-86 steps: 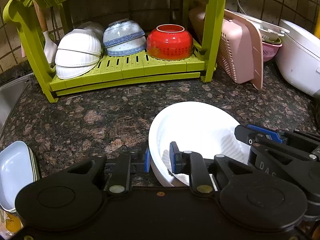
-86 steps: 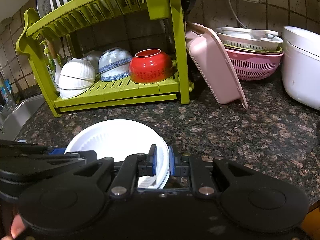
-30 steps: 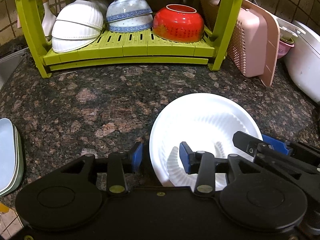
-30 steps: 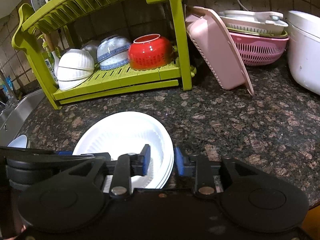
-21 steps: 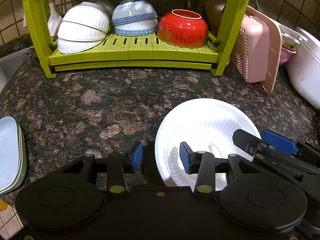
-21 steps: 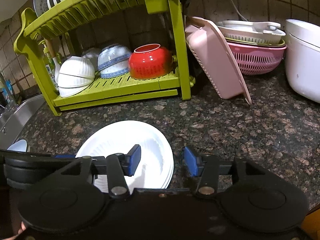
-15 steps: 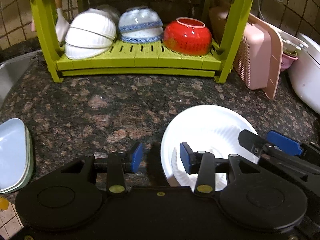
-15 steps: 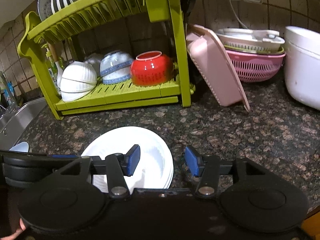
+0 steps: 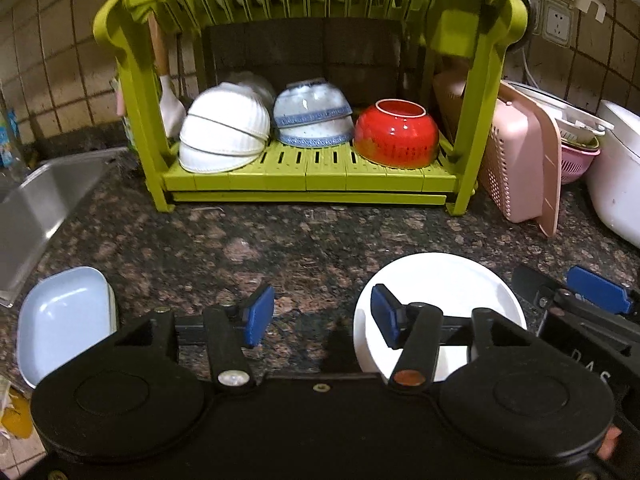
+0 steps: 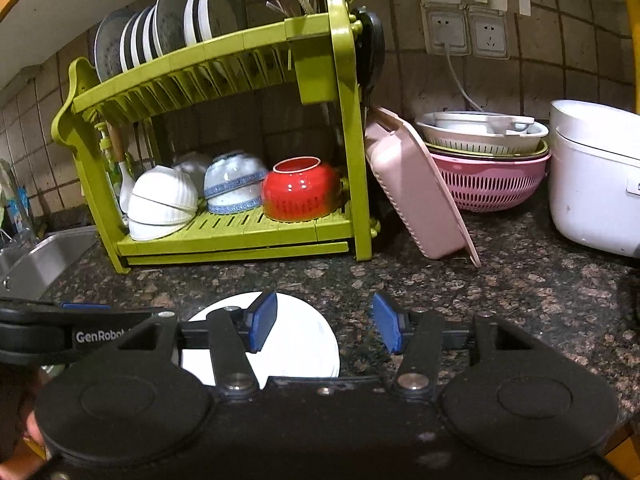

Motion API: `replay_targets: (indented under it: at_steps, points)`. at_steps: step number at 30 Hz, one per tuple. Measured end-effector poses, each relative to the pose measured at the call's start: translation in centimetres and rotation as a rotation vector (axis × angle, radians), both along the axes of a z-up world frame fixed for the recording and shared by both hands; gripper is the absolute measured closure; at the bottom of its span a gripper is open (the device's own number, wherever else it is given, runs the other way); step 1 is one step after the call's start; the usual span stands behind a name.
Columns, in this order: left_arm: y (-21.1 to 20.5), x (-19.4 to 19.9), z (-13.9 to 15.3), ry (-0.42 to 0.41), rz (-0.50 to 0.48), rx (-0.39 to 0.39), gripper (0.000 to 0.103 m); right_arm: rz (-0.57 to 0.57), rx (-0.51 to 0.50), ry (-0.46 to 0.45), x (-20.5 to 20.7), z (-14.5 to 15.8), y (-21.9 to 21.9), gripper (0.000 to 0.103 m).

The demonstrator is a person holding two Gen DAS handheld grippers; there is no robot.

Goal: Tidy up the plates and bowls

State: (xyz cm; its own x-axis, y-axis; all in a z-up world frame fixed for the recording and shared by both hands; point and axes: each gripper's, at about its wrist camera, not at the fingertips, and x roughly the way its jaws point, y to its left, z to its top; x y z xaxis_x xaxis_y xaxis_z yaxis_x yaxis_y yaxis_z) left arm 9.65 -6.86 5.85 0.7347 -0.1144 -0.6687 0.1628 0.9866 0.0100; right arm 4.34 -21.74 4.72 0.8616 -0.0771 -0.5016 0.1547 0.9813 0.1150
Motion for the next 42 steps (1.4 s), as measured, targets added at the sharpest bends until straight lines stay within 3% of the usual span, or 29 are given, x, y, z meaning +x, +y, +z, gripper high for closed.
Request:
replay_targets:
  at_steps: [8, 15, 23, 34, 42]
  points:
    - [0.3, -0.9, 0.3, 0.000, 0.002, -0.027, 0.043, 0.002, -0.008, -0.026, -1.1, 0.1, 0.2, 0.047]
    - [0.5, -1.5, -0.3, 0.019, 0.009, -0.021, 0.043, 0.026, 0.046, -0.049, -1.7, 0.1, -0.1, 0.047]
    - [0.3, -2.2, -0.2, 0.002, -0.033, 0.013, 0.044, 0.052, 0.023, -0.015, -1.5, 0.1, 0.2, 0.047]
    - [1.0, -1.6, -0.2, 0.013, -0.005, -0.014, 0.044, 0.053, 0.037, -0.026, -1.6, 0.2, 0.1, 0.047]
    - [1.0, -0.9, -0.4, 0.051, -0.012, -0.032, 0.044, 0.018, 0.215, 0.101, 0.1, -0.9, -2.1, 0.050]
